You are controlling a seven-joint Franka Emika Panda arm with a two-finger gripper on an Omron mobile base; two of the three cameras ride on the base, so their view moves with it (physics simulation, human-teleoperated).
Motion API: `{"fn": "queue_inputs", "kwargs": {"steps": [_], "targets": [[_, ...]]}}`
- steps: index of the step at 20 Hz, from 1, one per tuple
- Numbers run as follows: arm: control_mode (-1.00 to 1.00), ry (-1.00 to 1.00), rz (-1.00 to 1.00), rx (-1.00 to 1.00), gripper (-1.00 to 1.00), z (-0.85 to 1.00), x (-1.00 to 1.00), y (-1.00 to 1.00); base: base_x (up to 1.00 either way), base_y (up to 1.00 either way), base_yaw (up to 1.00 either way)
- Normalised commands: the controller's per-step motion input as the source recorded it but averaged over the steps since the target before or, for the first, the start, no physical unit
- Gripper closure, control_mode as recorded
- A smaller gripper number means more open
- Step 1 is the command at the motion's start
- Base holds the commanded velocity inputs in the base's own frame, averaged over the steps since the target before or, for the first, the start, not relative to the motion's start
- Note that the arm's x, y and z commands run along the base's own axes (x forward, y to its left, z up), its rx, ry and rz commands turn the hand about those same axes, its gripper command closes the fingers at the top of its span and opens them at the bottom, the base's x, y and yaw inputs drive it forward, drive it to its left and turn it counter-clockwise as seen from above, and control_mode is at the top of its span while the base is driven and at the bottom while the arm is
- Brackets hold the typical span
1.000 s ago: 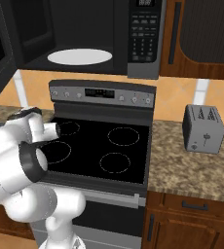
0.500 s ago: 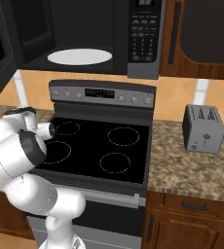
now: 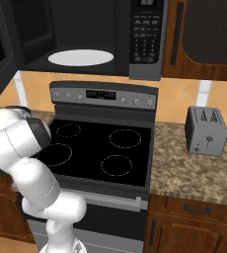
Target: Open the microwave, place the bowl with waffle inside the microwave, then close the microwave door and turn it on.
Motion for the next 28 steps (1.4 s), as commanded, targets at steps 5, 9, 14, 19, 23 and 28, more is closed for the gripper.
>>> {"fn": "queue_inputs", "kwargs": {"steps": [5,9,14,19,23,28], "targets": [[-1.00,0.08,-0.03,-0.18,-1.00,-0.28,0.39,0.09,0.00,0.00,0.00],[-1.00,0.02,0.00,-0.17,-1.00,-0.29,0.39,0.23,0.00,0.00,0.00],[-1.00,0.04,-0.01,-0.09,-1.00,-0.25,0.42,0.30,0.00,0.00,0.00],[-1.00,0.10,0.00,-0.11,-1.00,-0.30,0.31,0.03,0.00,0.00,0.00],[-1.00,0.06,0.00,-0.08,1.00,-0.13,0.08,0.00,0.00,0.00,0.00],[-1.00,0.00,0.00,-0.01,1.00,0.00,0.00,0.00,0.00,0.00,0.00]]}}
